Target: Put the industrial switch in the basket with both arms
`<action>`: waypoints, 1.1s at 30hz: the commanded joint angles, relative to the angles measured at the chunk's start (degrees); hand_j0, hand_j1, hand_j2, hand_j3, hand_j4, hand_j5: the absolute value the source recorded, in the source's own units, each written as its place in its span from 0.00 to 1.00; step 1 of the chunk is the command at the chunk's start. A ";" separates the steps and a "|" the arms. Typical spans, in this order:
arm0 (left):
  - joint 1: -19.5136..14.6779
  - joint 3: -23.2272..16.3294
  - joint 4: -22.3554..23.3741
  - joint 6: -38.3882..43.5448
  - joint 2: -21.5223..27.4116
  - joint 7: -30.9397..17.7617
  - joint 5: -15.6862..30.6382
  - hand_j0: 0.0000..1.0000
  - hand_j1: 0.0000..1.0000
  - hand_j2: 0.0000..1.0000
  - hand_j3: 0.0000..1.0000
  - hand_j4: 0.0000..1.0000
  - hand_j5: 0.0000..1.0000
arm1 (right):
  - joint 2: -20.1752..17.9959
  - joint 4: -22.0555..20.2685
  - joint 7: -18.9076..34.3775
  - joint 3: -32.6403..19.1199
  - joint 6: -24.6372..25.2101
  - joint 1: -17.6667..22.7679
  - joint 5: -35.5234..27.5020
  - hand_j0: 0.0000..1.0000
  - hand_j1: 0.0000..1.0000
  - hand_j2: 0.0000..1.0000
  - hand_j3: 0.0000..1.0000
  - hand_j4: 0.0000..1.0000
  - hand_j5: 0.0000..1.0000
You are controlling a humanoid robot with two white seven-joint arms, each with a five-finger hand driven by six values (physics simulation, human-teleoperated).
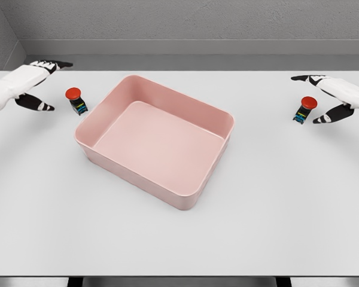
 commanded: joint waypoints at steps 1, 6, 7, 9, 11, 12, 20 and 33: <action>-0.09 -0.10 1.82 0.05 -0.67 0.03 0.34 1.00 1.00 1.00 1.00 1.00 1.00 | -0.13 -0.09 0.97 -0.11 0.08 0.00 -2.10 1.00 1.00 1.00 1.00 1.00 1.00; -2.20 -2.47 4.02 0.05 -2.61 0.03 0.25 1.00 1.00 1.00 1.00 1.00 1.00 | -0.13 -0.09 2.47 0.07 0.08 0.44 -4.30 1.00 1.00 1.00 1.00 1.00 1.00; -2.20 -2.47 4.02 0.05 -2.87 0.03 0.25 1.00 1.00 1.00 1.00 1.00 1.00 | -0.04 -0.09 2.56 0.07 0.08 0.44 -4.30 1.00 1.00 1.00 1.00 1.00 1.00; -2.28 -2.47 4.02 0.05 -3.40 0.03 -0.54 1.00 1.00 1.00 1.00 1.00 1.00 | 0.14 0.17 2.56 0.16 0.08 0.35 -4.21 1.00 1.00 1.00 1.00 1.00 1.00; -2.55 -2.47 4.02 0.05 -3.66 0.03 -0.89 1.00 1.00 1.00 1.00 1.00 1.00 | 0.40 1.75 2.56 0.16 0.08 0.09 -4.21 1.00 1.00 1.00 1.00 1.00 1.00; -2.55 -2.56 4.02 0.05 -3.66 -0.06 -0.89 1.00 1.00 1.00 1.00 1.00 1.00 | 1.45 2.72 2.56 0.16 0.08 0.00 -4.12 1.00 1.00 1.00 1.00 1.00 1.00; -2.46 -2.56 4.02 0.05 -3.58 -0.23 -1.33 0.84 0.84 0.84 0.84 0.84 0.84 | 4.80 9.05 2.64 0.77 0.08 -2.02 -2.81 1.00 1.00 1.00 1.00 1.00 1.00; -2.46 -2.74 4.02 0.05 -3.58 -1.03 -2.12 0.77 0.77 0.77 0.77 0.77 0.77 | 8.05 14.59 2.64 0.68 0.08 -4.39 -0.52 1.00 1.00 1.00 1.00 1.00 1.00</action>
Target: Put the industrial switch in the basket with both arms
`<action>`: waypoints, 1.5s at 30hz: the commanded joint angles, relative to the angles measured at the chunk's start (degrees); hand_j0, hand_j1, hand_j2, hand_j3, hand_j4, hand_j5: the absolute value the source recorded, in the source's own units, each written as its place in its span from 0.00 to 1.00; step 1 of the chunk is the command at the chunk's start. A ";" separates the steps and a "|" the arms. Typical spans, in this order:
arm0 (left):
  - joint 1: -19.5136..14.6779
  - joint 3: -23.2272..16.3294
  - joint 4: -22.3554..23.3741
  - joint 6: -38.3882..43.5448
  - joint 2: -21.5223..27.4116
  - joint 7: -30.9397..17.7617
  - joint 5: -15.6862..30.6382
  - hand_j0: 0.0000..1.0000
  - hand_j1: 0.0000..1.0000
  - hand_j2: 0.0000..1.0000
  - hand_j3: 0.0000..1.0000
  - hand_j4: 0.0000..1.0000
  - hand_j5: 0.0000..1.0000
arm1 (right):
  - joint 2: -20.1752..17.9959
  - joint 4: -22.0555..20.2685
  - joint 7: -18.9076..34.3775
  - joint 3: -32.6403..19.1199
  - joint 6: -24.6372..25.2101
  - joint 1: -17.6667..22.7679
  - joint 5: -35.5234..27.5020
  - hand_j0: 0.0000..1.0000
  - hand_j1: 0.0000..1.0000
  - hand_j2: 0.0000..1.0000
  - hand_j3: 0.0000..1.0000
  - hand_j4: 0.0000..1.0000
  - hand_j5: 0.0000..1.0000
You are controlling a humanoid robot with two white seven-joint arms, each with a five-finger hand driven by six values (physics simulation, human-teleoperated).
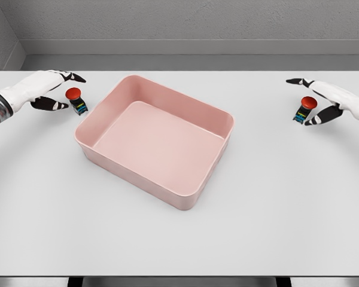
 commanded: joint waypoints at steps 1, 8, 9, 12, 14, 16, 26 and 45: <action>0.00 -0.17 -0.02 0.06 -0.04 0.01 0.32 0.77 0.77 0.77 0.77 0.77 0.77 | 0.56 0.94 -0.02 -0.07 0.09 0.00 -0.18 1.00 1.00 1.00 1.00 1.00 1.00; -0.09 -0.61 -0.02 0.06 -0.83 -0.16 0.32 0.78 0.78 0.78 0.78 0.78 0.78 | 0.73 0.50 -0.11 -0.16 0.09 -0.18 2.19 0.90 0.90 0.90 0.90 0.90 0.90; -0.09 -0.61 0.07 0.06 -0.83 -0.16 0.32 0.78 0.78 0.78 0.78 0.78 0.78 | 0.73 0.50 -0.11 -0.07 0.09 -0.18 2.28 0.86 0.86 0.86 0.86 0.86 0.86; 0.00 -0.79 0.07 0.06 -1.18 -0.16 0.23 0.78 0.78 0.78 0.78 0.78 0.78 | 0.65 0.50 -0.11 -0.16 0.09 -0.18 2.37 0.82 0.82 0.82 0.82 0.82 0.82; 0.00 -0.79 0.07 0.06 -1.18 -0.16 0.23 0.78 0.78 0.78 0.78 0.78 0.78 | 0.56 0.50 -0.11 -0.16 0.09 -0.18 2.37 0.79 0.79 0.79 0.79 0.79 0.79; -0.09 -0.79 0.07 0.06 -1.27 -0.86 0.32 0.78 0.78 0.78 0.78 0.78 0.78 | 0.56 0.58 -0.11 -0.16 0.09 -0.18 2.37 0.78 0.78 0.78 0.78 0.78 0.78; 0.00 -0.70 0.59 0.06 -1.27 -0.95 0.41 0.69 0.69 0.69 0.69 0.69 0.69 | 0.29 0.50 -0.02 -0.16 0.09 -0.18 2.63 0.70 0.70 0.70 0.70 0.70 0.70; 0.00 -0.52 0.59 0.06 -1.10 -2.97 0.94 0.48 0.48 0.48 0.48 0.48 0.48 | 0.12 0.32 -0.11 -0.60 0.09 -0.35 3.60 0.50 0.50 0.50 0.50 0.50 0.50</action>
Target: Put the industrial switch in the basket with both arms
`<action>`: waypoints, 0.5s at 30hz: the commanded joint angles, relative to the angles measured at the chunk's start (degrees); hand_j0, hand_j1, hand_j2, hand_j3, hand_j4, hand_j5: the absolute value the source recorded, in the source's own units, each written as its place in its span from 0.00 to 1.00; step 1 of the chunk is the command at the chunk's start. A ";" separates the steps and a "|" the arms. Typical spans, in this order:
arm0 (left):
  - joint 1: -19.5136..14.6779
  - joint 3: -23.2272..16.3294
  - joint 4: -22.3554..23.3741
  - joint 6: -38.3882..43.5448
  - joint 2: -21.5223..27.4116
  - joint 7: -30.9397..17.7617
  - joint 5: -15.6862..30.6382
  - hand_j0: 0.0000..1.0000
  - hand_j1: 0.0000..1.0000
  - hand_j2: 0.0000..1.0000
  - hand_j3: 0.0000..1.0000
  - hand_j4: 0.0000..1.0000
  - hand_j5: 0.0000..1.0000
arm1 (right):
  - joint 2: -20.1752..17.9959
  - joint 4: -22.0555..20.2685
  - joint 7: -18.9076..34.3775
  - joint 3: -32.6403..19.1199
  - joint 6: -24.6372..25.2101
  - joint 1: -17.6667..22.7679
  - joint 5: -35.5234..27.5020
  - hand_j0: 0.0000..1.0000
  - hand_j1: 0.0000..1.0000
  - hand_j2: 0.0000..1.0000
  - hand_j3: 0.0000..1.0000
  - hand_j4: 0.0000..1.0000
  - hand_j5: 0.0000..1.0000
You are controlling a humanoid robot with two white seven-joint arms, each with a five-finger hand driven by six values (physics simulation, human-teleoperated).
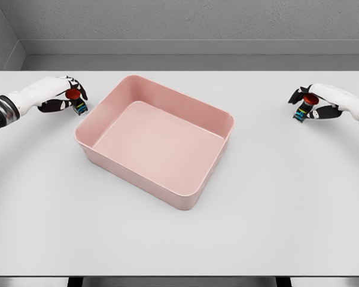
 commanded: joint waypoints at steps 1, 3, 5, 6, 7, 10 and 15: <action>0.00 0.01 0.01 0.01 0.13 -0.11 0.15 0.48 0.48 0.48 0.48 0.48 0.48 | -0.15 -0.17 0.06 -0.23 0.10 0.00 -0.34 0.49 0.49 0.49 0.49 0.49 0.49; -0.09 0.10 0.01 0.01 0.13 -0.11 0.24 0.49 0.49 0.49 0.49 0.49 0.49 | -0.15 -0.17 -0.03 -0.23 0.10 -0.62 -0.34 0.49 0.49 0.49 0.49 0.49 0.49; -0.18 0.10 0.01 0.01 0.13 -0.11 0.24 0.49 0.49 0.49 0.49 0.49 0.49 | -0.15 -0.70 0.06 -0.23 0.10 -0.70 -0.08 0.49 0.49 0.49 0.49 0.49 0.49; -0.18 0.10 0.01 0.01 0.13 -0.11 0.33 0.49 0.49 0.49 0.49 0.49 0.49 | -0.24 -1.58 0.06 -0.32 0.10 -0.70 0.36 0.49 0.49 0.49 0.49 0.49 0.49; -0.35 0.10 -0.07 0.01 0.22 -0.11 0.33 0.48 0.48 0.48 0.48 0.48 0.48 | -0.24 -1.75 0.06 -0.32 0.10 -0.70 0.45 0.49 0.49 0.49 0.49 0.49 0.49; -0.70 0.10 -0.08 0.01 0.48 -0.11 0.42 0.49 0.49 0.49 0.49 0.49 0.49 | -0.41 -1.93 0.06 -0.32 0.10 -0.88 1.06 0.49 0.49 0.49 0.49 0.49 0.49; -1.58 0.18 -0.08 0.01 0.66 -0.02 0.50 0.49 0.49 0.49 0.49 0.49 0.49 | -0.41 -2.10 -0.03 -0.40 0.10 -1.32 2.21 0.49 0.49 0.49 0.49 0.49 0.49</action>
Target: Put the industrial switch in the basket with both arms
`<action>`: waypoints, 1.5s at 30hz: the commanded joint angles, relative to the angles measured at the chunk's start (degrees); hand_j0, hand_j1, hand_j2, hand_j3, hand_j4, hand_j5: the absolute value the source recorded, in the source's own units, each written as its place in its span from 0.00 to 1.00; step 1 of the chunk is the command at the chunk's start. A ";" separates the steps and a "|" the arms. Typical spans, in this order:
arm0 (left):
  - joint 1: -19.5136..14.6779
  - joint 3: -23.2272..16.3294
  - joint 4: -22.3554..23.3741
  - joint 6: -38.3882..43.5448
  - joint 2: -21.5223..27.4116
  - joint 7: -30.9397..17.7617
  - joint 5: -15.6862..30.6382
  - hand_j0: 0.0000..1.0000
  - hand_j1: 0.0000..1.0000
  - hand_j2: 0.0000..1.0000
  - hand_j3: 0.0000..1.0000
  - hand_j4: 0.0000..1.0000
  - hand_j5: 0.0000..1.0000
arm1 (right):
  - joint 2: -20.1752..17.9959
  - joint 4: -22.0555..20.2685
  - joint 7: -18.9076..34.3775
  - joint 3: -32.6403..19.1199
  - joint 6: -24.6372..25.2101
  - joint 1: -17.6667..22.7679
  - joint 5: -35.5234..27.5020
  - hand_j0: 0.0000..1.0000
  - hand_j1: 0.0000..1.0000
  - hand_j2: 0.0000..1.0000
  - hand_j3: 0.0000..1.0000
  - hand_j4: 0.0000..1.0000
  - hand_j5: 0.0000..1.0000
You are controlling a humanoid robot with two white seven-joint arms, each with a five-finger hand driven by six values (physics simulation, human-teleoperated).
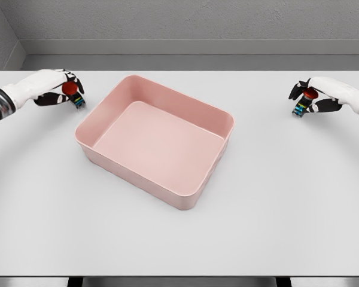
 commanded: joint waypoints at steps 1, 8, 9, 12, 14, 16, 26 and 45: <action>0.00 0.14 -0.02 0.08 0.10 0.01 0.42 0.48 0.48 0.48 0.48 0.48 0.48 | -0.13 -1.37 0.02 -0.17 0.11 0.00 0.48 0.49 0.49 0.49 0.49 0.49 0.49; -1.32 0.23 -0.28 0.08 0.10 0.01 1.03 0.48 0.48 0.48 0.48 0.48 0.48 | -0.31 -1.90 0.02 -0.26 0.11 -0.18 1.36 0.49 0.49 0.49 0.49 0.49 0.49; -1.41 0.23 -0.46 0.08 0.10 0.01 1.03 0.48 0.48 0.48 0.48 0.48 0.48 | -0.22 -1.90 0.02 -0.26 0.11 -0.44 1.45 0.49 0.49 0.49 0.49 0.49 0.49; -1.85 0.23 -0.63 0.08 0.10 0.01 1.39 0.48 0.48 0.48 0.48 0.48 0.48 | -0.22 -1.99 0.02 -0.26 0.11 -0.53 2.06 0.46 0.46 0.46 0.46 0.46 0.46; -2.20 0.23 -0.72 0.08 0.01 0.01 1.47 0.48 0.48 0.48 0.48 0.48 0.48 | -0.31 -3.39 0.10 -0.26 0.11 -0.53 2.15 0.45 0.45 0.45 0.45 0.45 0.45; -2.20 0.22 -0.90 0.08 0.10 0.01 1.82 0.48 0.48 0.48 0.48 0.48 0.48 | -0.31 -3.48 0.10 -0.26 0.11 -0.70 2.15 0.45 0.45 0.45 0.45 0.45 0.45; -2.99 0.23 -3.88 0.08 -0.17 -0.87 3.32 0.47 0.47 0.47 0.47 0.47 0.47 | -0.84 -6.21 0.10 -0.17 0.11 -1.32 2.94 0.45 0.45 0.45 0.45 0.45 0.45; -4.13 0.23 -13.38 0.08 -1.40 -1.66 4.99 0.46 0.46 0.46 0.46 0.46 0.46 | -1.19 -10.34 1.77 -0.26 0.11 -2.11 2.94 0.39 0.39 0.39 0.39 0.39 0.39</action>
